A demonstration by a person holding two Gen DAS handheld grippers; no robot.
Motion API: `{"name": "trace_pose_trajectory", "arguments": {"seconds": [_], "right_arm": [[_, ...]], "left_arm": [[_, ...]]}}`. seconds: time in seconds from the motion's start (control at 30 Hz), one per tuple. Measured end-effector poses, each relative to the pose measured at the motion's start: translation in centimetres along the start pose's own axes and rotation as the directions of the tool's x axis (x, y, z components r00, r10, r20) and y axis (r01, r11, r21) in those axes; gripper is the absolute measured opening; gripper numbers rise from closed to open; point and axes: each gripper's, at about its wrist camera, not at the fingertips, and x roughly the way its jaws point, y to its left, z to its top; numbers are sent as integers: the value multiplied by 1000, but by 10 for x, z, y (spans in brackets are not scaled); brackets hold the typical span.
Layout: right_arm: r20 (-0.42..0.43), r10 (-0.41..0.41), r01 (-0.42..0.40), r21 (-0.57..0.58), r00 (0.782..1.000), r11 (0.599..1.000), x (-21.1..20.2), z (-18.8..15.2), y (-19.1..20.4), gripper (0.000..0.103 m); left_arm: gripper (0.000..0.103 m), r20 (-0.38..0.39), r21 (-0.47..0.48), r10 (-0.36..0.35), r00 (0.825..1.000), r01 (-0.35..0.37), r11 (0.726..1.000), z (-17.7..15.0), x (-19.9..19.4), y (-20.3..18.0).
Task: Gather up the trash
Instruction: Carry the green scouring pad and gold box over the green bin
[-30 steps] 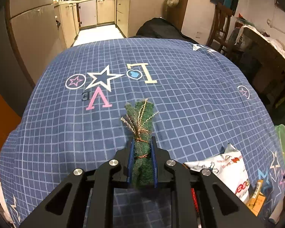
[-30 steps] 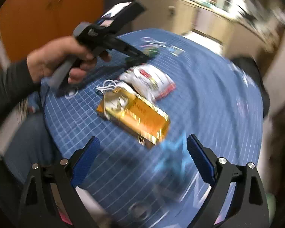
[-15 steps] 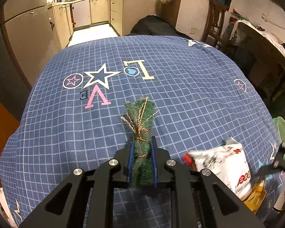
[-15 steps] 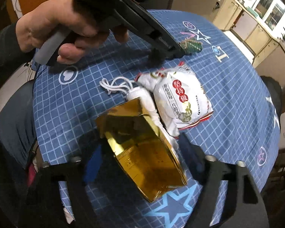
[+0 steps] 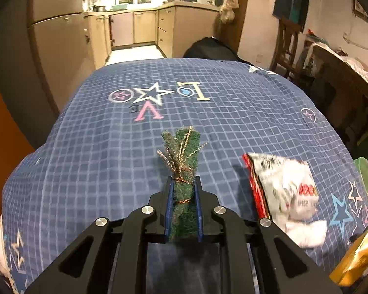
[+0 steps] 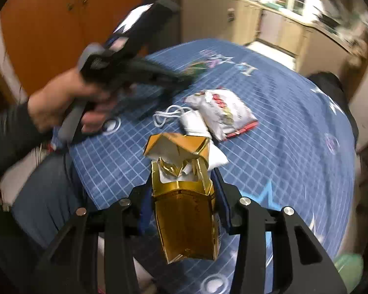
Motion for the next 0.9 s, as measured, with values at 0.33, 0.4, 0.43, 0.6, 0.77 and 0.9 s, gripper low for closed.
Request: {"name": "trace_pose_trajectory", "arguments": {"seconds": [0.33, 0.4, 0.43, 0.6, 0.77, 0.9], "right_arm": [[176, -209, 134, 361, 962, 923, -33, -19, -11, 42], [208, -267, 171, 389, 941, 905, -40, -21, -4, 42], [227, -294, 186, 401, 928, 897, -44, -21, 2, 42], [283, -362, 216, 438, 888, 873, -57, -21, 20, 42], [312, -413, 261, 429, 856, 865, -76, -25, 33, 42], [314, -438, 274, 450, 843, 850, -86, -28, 26, 42]], "left_arm": [[16, 189, -5, 40, 981, -39, 999, -47, -108, -26], [16, 225, 0, 35, 974, -36, 999, -58, -131, -39], [16, 235, 6, 27, 972, -29, 1000, -64, -140, -44], [16, 279, 34, 13, 960, -24, 999, -88, -173, -76], [16, 316, 48, -3, 949, -13, 999, -92, -191, -90], [16, 322, 47, -17, 947, 2, 999, -88, -198, -96]]}}
